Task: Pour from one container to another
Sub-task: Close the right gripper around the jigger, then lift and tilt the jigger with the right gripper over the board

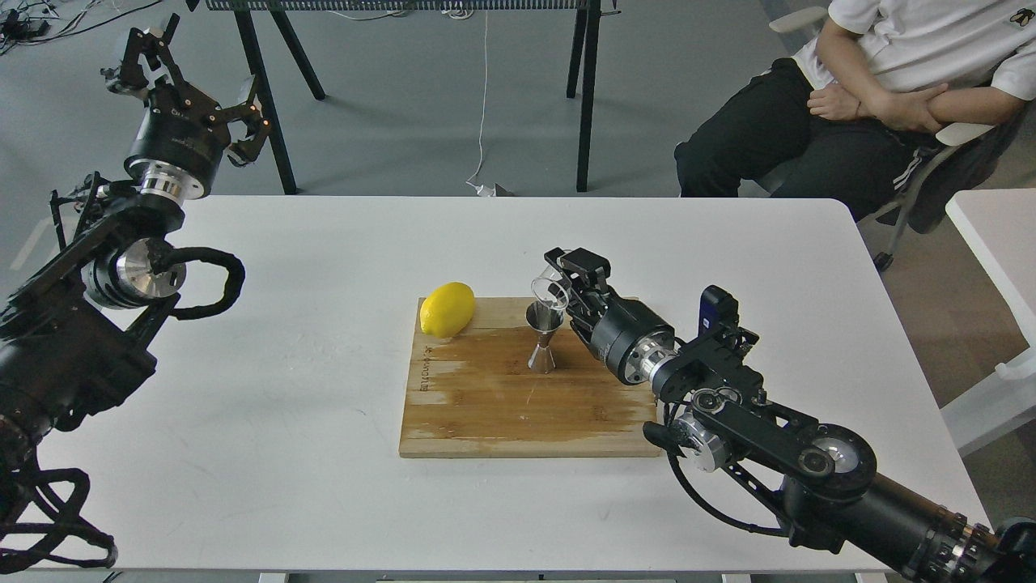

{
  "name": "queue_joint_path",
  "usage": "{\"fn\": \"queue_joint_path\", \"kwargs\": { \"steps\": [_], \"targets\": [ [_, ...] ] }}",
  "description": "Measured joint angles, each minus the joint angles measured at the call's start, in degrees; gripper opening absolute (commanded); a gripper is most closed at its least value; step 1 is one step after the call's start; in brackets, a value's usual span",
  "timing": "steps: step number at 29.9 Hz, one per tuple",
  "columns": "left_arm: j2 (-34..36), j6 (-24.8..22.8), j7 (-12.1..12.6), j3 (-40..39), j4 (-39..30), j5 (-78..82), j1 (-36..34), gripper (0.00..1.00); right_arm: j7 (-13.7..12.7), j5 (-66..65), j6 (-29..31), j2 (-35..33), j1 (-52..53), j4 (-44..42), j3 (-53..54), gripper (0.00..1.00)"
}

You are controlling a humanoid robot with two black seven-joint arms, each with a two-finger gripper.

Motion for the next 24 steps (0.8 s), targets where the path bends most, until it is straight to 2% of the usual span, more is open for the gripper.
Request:
{"fn": "queue_joint_path", "kwargs": {
  "steps": [15, 24],
  "targets": [
    [0.1, 0.0, -0.1, 0.0, 0.0, 0.0, 0.0, 1.0, 2.3, -4.8, -1.7, 0.1, 0.0, -1.2, -2.0, 0.32],
    [-0.1, 0.0, -0.1, 0.0, 0.0, 0.0, 0.0, 1.0, 2.7, -6.3, -2.1, 0.2, 0.7, -1.9, -2.6, 0.32]
  ]
}}
